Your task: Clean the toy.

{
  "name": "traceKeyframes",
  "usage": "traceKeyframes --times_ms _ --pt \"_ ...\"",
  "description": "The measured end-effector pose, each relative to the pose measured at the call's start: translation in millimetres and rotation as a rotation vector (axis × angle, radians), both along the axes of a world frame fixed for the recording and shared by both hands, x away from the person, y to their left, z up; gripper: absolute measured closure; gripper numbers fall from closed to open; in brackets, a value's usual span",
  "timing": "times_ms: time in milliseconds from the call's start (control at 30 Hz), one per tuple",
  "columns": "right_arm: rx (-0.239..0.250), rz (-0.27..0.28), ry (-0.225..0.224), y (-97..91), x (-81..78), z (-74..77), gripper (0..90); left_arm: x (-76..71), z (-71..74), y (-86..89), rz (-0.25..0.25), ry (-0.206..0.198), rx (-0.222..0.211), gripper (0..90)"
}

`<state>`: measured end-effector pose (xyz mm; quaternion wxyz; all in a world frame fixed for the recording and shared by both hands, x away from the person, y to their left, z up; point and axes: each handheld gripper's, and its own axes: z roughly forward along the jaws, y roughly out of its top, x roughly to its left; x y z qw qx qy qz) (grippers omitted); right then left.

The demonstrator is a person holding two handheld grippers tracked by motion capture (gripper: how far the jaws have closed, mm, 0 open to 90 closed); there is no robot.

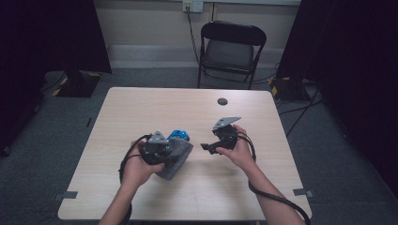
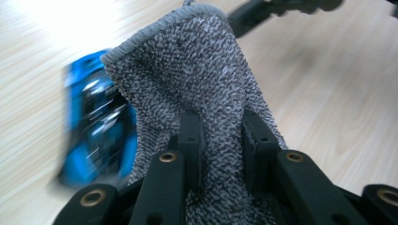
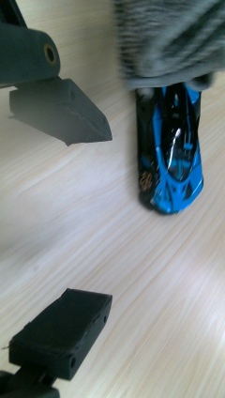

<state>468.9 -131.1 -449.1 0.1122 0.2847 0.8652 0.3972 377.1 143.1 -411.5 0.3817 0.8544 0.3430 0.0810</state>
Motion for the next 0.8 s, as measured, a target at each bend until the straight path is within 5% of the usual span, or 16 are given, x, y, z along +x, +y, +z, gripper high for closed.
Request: traceKeyframes --times_ms 67,300,533,800 --pt "0.003 -0.026 0.001 -13.4 -0.3 -0.8 17.7 3.1 -4.5 -31.4 -0.068 0.007 0.015 72.6" --pt "0.019 -0.083 0.013 -41.6 1.3 -1.7 19.1 11.4 -18.3 -82.1 -0.172 0.028 0.04 72.4" --pt "0.024 -0.121 0.017 -57.4 5.6 -5.5 19.8 17.3 -31.5 -116.7 -0.242 0.049 0.05 72.5" --pt "0.013 -0.113 0.024 -54.1 9.2 -12.5 20.0 26.1 -46.8 -142.9 -0.284 0.054 0.051 72.4"
